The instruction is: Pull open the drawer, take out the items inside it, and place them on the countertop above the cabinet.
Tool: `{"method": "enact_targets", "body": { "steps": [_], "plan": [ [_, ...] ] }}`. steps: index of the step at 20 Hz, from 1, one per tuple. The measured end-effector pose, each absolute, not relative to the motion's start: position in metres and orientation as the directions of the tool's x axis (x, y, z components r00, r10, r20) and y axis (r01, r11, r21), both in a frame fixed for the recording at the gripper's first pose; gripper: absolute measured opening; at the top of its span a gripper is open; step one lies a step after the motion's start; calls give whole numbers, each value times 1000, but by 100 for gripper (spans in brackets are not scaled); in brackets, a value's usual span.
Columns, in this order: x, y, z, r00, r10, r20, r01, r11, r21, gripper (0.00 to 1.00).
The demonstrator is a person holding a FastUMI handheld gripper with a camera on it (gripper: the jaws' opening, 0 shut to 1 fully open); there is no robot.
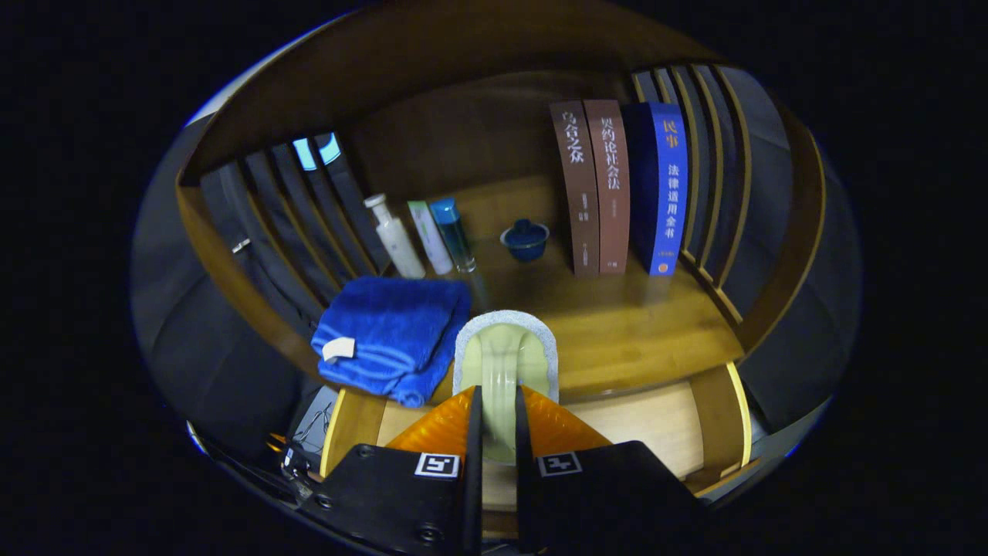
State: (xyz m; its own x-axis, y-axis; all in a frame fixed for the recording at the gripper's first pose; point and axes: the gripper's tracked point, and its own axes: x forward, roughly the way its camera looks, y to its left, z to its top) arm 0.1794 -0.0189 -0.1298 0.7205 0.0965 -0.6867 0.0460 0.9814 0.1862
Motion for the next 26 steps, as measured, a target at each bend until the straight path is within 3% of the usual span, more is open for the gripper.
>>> {"method": "enact_targets", "body": {
  "steps": [6,13,15,19,20,22,26],
  "plan": [
    [244,-21,-135,681,70,-728,40,990,134,23],
    [267,-30,-172,625,41,-779,82,990,118,23],
    [269,-32,-173,630,34,-776,90,989,116,29],
    [262,-32,-170,640,35,-768,97,987,126,89],
    [261,-31,-168,650,37,-759,94,987,128,88],
    [252,-33,-158,674,28,-738,97,987,126,100],
    [218,-27,-127,770,32,-637,83,985,151,100]
  ]
}}
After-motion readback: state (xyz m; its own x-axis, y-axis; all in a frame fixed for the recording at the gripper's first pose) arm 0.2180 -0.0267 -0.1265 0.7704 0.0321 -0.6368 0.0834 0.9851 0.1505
